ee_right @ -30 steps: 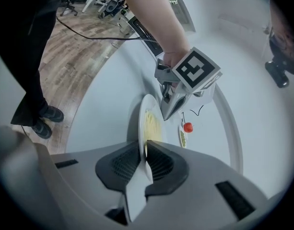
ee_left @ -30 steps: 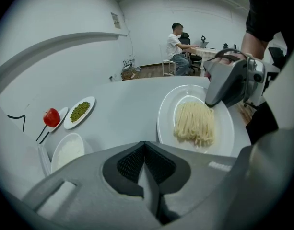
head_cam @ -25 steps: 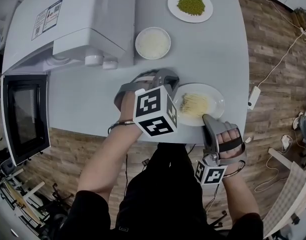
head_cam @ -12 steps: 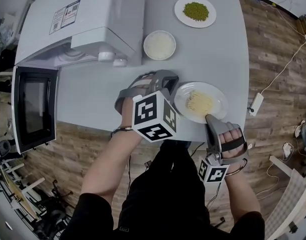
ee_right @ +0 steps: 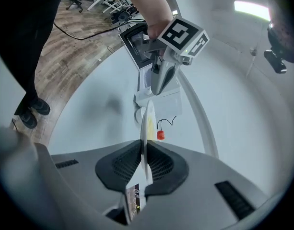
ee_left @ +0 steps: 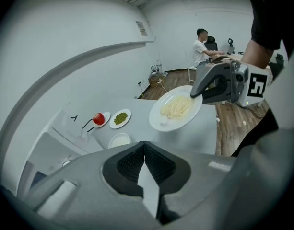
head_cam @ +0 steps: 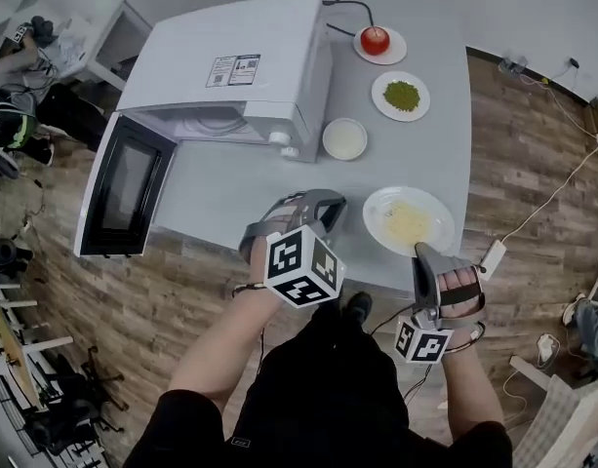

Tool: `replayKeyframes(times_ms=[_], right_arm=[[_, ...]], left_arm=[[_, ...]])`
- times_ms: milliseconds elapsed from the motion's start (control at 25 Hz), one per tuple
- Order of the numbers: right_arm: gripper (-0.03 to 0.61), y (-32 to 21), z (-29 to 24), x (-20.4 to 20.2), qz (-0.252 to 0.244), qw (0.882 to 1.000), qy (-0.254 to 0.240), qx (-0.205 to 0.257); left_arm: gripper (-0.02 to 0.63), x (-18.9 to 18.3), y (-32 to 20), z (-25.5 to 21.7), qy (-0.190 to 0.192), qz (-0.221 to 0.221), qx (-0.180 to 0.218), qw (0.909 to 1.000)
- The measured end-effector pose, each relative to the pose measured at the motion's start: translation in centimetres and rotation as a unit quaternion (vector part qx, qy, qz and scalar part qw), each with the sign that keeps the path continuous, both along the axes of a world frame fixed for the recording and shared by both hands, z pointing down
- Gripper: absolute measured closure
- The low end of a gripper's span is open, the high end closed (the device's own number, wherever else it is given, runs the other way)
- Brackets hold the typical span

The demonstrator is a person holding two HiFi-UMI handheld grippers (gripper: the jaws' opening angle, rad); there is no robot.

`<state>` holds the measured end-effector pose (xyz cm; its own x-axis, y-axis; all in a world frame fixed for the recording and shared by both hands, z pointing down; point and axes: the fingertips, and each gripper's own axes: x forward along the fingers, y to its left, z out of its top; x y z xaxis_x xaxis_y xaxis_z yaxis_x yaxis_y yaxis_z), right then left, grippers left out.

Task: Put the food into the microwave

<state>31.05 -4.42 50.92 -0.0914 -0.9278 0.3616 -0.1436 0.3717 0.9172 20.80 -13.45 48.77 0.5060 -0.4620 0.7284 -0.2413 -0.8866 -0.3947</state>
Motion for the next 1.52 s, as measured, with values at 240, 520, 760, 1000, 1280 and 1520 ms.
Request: replayKeyframes(times_ms=[240, 520, 760, 1000, 1280, 1520], right_arm=[[0.535, 0.3, -4.8, -0.1, -0.008, 1.000, -0.010, 0.022], [0.535, 0.0, -9.6, -2.3, -0.028, 0.998, -0.018, 0.052], [0.535, -0.6, -12.7, -6.5, -0.041, 0.997, -0.022, 0.069], [0.535, -1.9, -15.0, -14.2, -0.051, 0.995, -0.025, 0.083], [0.535, -2.5, -16.3, -25.4, -0.060, 0.994, -0.026, 0.086], [0.535, -2.8, -16.5, -34.0, -0.066, 0.994, -0.029, 0.083]], left_arm=[[0.606, -2.1, 2.6, -3.9, 0.001, -0.028, 0.005, 0.9996], [0.606, -4.6, 3.8, -7.7, 0.009, -0.053, 0.025, 0.9983], [0.606, -8.4, 4.4, -10.2, 0.020, -0.059, 0.055, 0.9966], [0.606, -15.2, 5.0, -11.3, 0.021, -0.057, 0.072, 0.9956], [0.606, -24.7, 5.8, -12.6, 0.017, -0.049, 0.093, 0.9944], [0.606, -32.4, 5.9, -13.6, 0.018, -0.043, 0.104, 0.9934]])
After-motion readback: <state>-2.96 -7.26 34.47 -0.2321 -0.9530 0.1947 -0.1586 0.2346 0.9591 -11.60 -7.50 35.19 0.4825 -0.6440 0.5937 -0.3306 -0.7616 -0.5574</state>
